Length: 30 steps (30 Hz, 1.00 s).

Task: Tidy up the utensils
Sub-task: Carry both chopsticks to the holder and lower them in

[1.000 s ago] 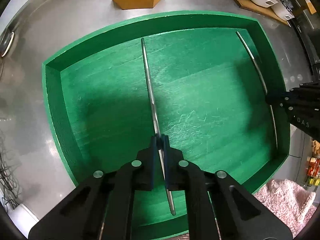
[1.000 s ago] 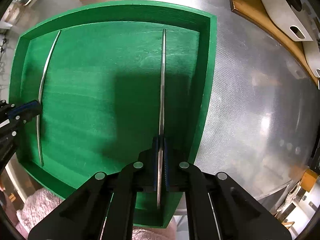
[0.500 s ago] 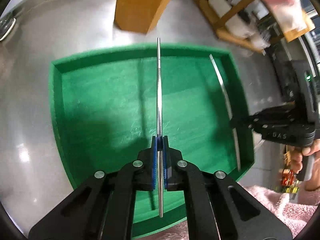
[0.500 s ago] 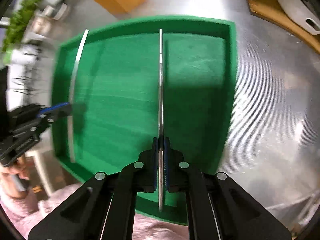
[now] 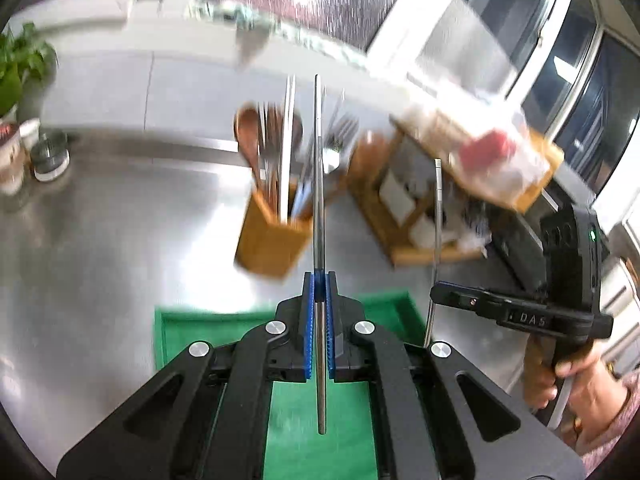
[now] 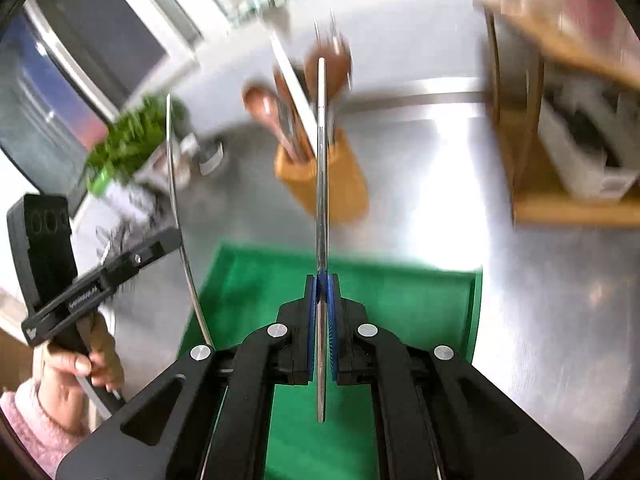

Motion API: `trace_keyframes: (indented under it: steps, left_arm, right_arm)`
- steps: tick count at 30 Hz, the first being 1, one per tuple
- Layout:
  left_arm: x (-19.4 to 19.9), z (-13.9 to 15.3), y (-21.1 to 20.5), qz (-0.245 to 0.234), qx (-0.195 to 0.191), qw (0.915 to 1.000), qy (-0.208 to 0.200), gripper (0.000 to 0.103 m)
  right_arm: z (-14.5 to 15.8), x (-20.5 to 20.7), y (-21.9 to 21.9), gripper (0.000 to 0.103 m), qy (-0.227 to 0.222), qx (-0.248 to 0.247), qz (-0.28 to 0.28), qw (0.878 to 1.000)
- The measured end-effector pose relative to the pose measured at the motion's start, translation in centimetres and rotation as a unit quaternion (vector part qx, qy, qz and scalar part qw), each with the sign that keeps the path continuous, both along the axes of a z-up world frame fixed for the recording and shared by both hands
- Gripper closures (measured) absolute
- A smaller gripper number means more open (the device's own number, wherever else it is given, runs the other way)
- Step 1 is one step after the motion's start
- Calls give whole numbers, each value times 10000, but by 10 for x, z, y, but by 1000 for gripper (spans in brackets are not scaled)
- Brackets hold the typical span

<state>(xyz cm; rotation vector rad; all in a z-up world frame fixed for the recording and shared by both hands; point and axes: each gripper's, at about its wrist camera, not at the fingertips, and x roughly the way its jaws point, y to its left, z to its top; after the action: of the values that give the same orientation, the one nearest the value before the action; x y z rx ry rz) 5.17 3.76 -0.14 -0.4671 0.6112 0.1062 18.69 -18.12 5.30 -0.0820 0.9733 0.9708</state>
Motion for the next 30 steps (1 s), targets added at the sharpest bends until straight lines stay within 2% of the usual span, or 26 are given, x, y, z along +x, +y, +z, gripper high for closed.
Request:
trace_keyframes:
  steps: [6, 10, 13, 21, 30]
  left_arm:
    - [17, 10, 14, 455, 248, 9956, -778, 99]
    - [32, 15, 27, 647, 286, 9906, -1174, 99]
    - [44, 19, 35, 799, 468, 9855, -1418, 99]
    - [87, 16, 50, 915, 582, 9809, -1613, 99]
    - [102, -12, 58, 746, 530, 9854, -1439, 99]
  right_arm:
    - [29, 10, 26, 97, -926, 799, -248, 9922]
    - [36, 27, 48, 97, -1185, 1089, -342, 9864]
    - [35, 37, 62, 98, -1299, 1291, -426, 9822]
    - [34, 57, 97, 98, -1424, 1456, -372, 9783]
    - [18, 58, 106, 98, -1559, 1230, -249, 9798]
